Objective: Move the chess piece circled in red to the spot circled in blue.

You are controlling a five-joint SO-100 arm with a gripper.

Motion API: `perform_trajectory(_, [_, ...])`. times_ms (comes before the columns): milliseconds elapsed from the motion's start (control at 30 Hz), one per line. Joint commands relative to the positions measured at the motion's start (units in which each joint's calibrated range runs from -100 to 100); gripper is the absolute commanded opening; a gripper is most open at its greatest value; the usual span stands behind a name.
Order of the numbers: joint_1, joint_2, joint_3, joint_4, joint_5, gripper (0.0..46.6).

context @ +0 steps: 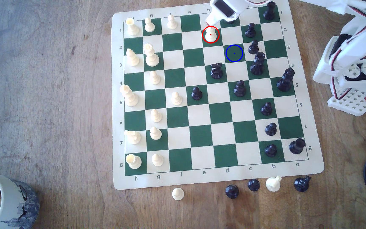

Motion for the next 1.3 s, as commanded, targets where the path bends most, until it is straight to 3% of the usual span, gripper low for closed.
perform_trajectory(0, [0.0,0.6,-3.9,-2.5,0.2,14.2])
perform_trajectory(1267, [-1.8,10.0,1.6,-9.1,1.8,12.7])
